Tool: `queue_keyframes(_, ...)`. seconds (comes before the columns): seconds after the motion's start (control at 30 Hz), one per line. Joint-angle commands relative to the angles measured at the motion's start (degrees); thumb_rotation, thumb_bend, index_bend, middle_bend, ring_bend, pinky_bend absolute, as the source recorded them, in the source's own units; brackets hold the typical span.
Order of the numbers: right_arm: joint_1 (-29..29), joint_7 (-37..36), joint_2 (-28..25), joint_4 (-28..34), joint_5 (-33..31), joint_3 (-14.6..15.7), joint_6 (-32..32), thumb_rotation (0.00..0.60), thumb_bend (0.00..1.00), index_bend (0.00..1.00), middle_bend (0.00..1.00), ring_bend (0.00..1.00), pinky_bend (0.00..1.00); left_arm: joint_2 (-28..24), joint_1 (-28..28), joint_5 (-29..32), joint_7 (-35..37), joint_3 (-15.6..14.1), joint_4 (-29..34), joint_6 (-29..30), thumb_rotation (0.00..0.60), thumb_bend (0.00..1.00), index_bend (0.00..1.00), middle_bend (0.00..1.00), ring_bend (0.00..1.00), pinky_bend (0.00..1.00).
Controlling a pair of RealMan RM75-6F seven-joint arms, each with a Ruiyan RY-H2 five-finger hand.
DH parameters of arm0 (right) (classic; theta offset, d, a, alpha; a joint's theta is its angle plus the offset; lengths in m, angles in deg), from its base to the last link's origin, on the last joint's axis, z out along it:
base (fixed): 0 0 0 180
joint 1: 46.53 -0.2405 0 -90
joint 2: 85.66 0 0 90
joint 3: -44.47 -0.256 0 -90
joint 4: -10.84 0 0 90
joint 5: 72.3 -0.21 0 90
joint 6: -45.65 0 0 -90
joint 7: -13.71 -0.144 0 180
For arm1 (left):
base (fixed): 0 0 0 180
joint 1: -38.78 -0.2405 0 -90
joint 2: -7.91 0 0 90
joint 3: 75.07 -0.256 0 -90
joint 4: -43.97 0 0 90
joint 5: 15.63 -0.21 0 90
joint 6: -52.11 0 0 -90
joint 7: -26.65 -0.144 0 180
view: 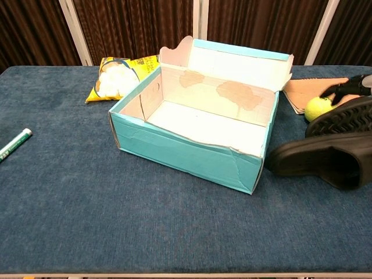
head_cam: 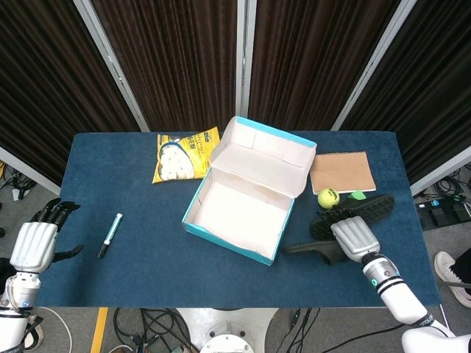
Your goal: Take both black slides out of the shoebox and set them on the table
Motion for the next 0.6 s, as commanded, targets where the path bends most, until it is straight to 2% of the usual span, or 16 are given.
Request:
queue_keyframes(0.03,0.85,-2.02,0.09,-0.4,2.57,-0.71,1.33,0.6,0.0,0.0,0.0,0.0,0.0,-0.05,0.0,-0.04,-0.03,0.02,0.07,0.06,0.6,0.07,0.23,0.2,0.11,0.32)
queue_keyframes(0.4,4.89,-8.94,-1.11,0.41,13.28,-4.04,11.45,0.6,0.0,0.0,0.0,0.0,0.0,-0.09,0.06,-0.08,-0.35,0.16,0.61,0.25,0.6,0.07,0.23,0.2,0.11,0.32)
queue_keyframes(0.5,7.17,-8.69,-0.58,0.68,17.66,-3.68,16.18,0.6,0.0,0.0,0.0,0.0,0.0,0.0,0.04,-0.04,-0.49,0.13,0.56,0.24,0.6,0.07,0.23,0.2,0.11,0.32)
queue_keyframes(0.6,10.44,-6.52,0.1,1.18,22.82,-1.7,21.14,0.6,0.0,0.0,0.0,0.0,0.0,-0.04,-0.02,-0.02,-0.72,0.25,0.7,0.51,0.6,0.07,0.23,0.2,0.11,0.32)
